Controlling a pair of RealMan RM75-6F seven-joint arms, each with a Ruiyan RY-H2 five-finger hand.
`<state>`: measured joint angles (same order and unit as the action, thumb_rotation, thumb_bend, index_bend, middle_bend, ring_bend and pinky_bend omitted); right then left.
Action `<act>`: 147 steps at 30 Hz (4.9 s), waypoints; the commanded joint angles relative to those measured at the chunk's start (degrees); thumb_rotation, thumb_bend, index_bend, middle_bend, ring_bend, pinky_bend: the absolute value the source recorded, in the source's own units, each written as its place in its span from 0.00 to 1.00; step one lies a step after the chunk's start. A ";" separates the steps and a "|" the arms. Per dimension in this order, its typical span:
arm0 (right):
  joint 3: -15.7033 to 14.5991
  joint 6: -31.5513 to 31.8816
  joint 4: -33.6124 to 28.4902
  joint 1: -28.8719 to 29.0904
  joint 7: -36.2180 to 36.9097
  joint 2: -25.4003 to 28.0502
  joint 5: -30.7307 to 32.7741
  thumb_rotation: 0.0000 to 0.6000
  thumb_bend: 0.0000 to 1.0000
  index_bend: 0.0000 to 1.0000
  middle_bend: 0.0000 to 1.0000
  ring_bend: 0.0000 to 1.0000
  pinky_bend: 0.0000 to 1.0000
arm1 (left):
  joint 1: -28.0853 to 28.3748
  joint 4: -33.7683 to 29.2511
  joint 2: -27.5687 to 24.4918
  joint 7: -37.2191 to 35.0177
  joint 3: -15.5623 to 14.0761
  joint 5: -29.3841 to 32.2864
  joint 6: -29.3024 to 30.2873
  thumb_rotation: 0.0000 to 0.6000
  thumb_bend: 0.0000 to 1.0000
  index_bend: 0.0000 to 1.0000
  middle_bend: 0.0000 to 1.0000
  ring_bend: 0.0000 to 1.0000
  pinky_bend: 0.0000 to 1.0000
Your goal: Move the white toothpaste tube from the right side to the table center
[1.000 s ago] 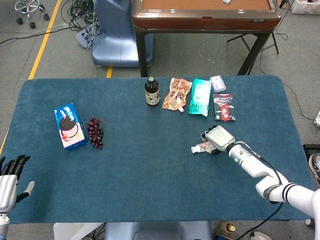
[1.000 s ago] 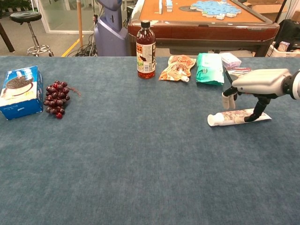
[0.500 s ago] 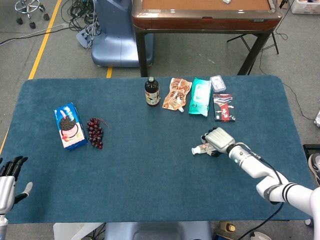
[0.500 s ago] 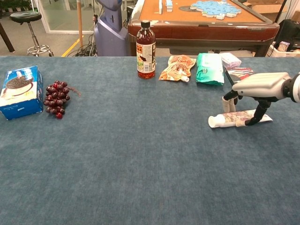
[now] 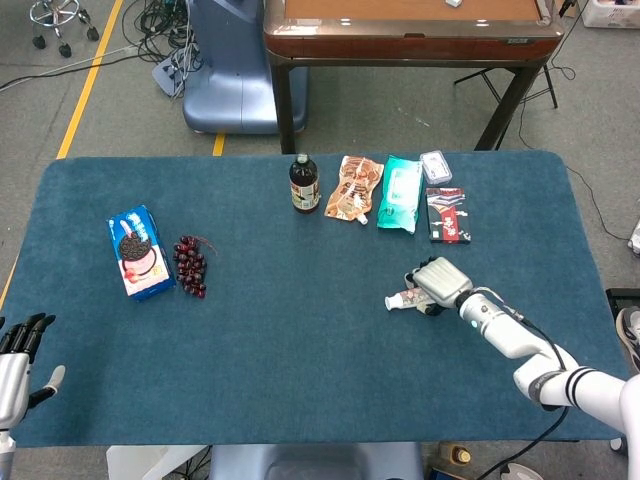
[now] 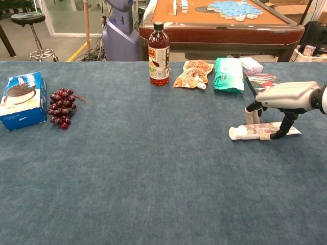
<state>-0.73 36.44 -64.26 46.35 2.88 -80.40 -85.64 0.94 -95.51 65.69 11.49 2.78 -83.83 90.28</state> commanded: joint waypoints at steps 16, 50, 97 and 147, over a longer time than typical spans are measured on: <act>-0.37 -0.78 -0.22 0.14 -1.90 -0.46 1.50 1.00 0.35 0.43 0.45 0.31 0.26 | -0.33 0.73 0.17 -0.87 0.02 0.17 -0.10 1.00 0.26 0.15 0.16 0.18 0.03; -0.33 -1.17 -6.05 0.79 -7.89 1.07 3.36 1.00 0.86 0.69 0.63 0.52 0.33 | 0.22 1.95 -0.48 -3.44 0.12 -2.27 -0.19 1.00 0.26 0.15 0.16 0.18 0.03; 7.70 -14.97 -26.98 23.59 -22.76 10.62 12.95 1.00 1.00 0.83 0.74 0.64 0.36 | 42.09 -0.76 -4.13 -13.42 1.87 -17.03 -43.89 1.00 0.26 0.06 0.53 0.51 0.36; 1.51 -8.54 -27.52 32.42 -27.45 6.70 25.97 1.00 1.00 0.88 0.76 0.68 0.36 | 48.75 -0.82 3.08 2.57 -1.53 -7.58 -48.60 1.00 0.26 0.09 0.54 0.52 0.37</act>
<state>0.76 27.91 -91.72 78.80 -24.66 -73.74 -59.59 49.65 -96.37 68.74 13.99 1.25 -91.49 41.68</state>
